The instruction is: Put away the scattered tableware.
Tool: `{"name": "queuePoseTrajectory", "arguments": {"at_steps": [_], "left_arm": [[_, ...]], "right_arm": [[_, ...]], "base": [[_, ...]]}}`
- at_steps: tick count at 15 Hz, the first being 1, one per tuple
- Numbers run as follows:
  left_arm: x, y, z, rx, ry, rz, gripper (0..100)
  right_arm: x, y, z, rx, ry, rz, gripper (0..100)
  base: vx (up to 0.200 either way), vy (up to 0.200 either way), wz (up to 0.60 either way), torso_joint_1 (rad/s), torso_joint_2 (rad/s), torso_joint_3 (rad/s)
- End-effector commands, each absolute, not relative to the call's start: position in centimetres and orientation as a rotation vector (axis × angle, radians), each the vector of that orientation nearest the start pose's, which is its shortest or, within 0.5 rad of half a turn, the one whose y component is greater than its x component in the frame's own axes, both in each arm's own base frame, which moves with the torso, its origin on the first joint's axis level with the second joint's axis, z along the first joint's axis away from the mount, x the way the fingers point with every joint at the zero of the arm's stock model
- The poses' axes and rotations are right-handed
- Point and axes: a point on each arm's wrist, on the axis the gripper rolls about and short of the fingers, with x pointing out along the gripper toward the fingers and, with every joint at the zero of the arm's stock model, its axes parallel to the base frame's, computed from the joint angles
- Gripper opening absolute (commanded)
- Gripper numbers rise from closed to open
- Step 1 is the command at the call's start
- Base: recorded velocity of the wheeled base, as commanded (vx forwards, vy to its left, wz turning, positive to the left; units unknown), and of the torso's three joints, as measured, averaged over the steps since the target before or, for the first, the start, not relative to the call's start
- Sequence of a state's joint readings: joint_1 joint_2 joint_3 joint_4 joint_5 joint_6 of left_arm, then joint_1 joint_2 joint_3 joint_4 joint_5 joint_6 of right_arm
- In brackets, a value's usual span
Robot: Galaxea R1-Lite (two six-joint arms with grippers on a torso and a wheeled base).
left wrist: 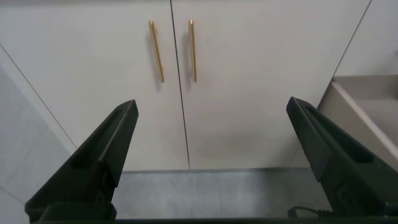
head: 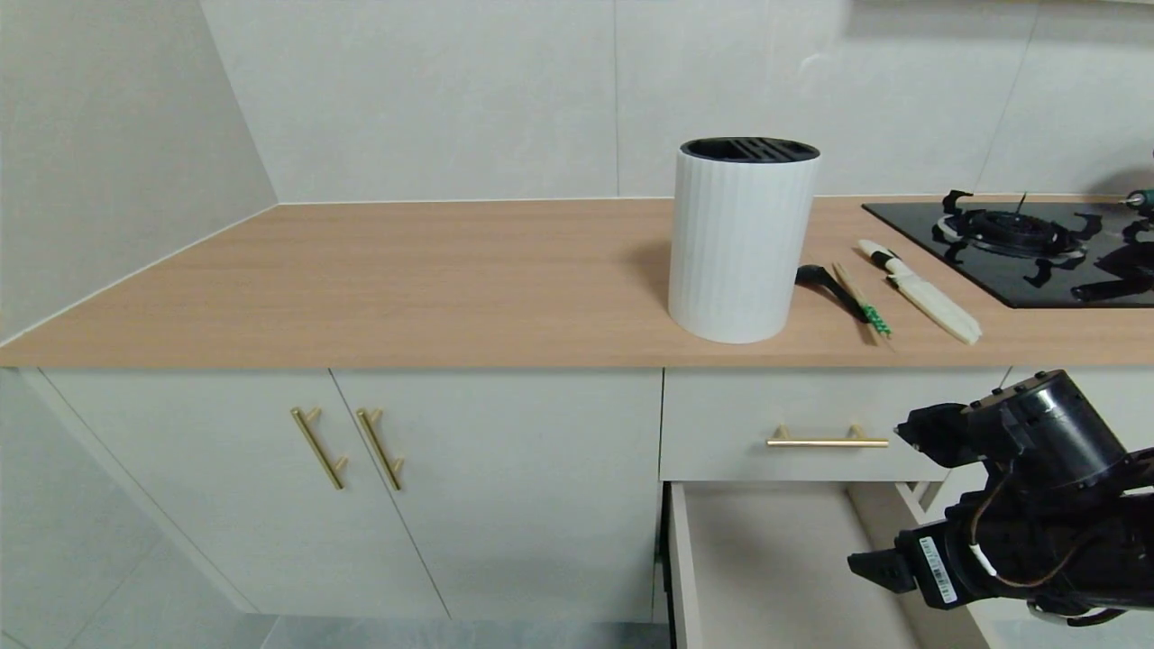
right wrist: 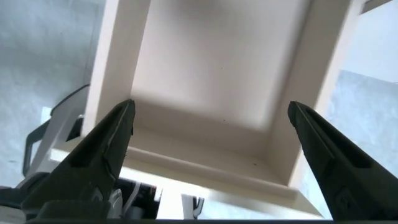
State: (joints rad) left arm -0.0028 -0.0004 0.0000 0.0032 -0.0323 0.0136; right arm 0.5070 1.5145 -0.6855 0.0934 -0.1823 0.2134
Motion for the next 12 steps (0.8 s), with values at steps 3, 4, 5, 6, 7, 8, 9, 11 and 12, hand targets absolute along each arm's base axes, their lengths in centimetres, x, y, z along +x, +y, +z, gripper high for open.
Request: {"name": "queuePoseTrajectory", "arguments": {"at_steps": [3,4,5,6,7,8,9,11,12], "left_arm": [[-2.3,-0.1,7.5,0.014,0.003,-0.035,100],[-2.3,-0.1,7.5,0.014,0.003,-0.035,100],[-2.3,-0.1,7.5,0.014,0.003,-0.035,100],[-2.3,-0.1,7.5,0.014,0.003,-0.035,100],[-2.3,-0.1,7.5,0.014,0.003,-0.035,100],[-2.3,-0.1,7.5,0.014,0.003,-0.035,100],[-2.3,-0.1,7.5,0.014,0.003,-0.035,100],[-2.3,-0.1,7.5,0.014,0.003,-0.035,100],[-2.3,-0.1,7.5,0.014,0.003,-0.035,100]], "right_arm": [[19.3,10.3,14.1,-0.116,0.893,0.204,100],[19.4,10.3,14.2,-0.115,0.877,0.196,100],[19.6,10.3,14.4,-0.116,0.848,0.18,100],[19.9,10.5,14.9,-0.113,0.799,0.164,100],[20.6,10.8,16.3,-0.103,0.71,0.17,100],[21.4,10.9,17.9,-0.078,0.649,0.167,100],[22.6,10.8,19.9,-0.051,0.597,0.147,100],[24.0,10.8,23.4,-0.03,0.563,0.127,100],[24.5,10.6,24.7,-0.024,0.562,0.114,100]], "base": [[0.0,0.0,0.0,0.217,-0.48,-0.268],[0.0,0.0,0.0,0.129,-0.3,-0.159],[0.0,0.0,0.0,0.076,-0.16,-0.085],[0.0,0.0,0.0,0.046,-0.09,-0.056],[0.0,0.0,0.0,0.027,-0.05,-0.032],[0.0,0.0,0.0,0.0,0.0,0.0],[0.0,0.0,0.0,0.0,0.0,0.0],[0.0,0.0,0.0,0.0,0.0,0.0],[0.0,0.0,0.0,0.0,0.0,0.0]]}}
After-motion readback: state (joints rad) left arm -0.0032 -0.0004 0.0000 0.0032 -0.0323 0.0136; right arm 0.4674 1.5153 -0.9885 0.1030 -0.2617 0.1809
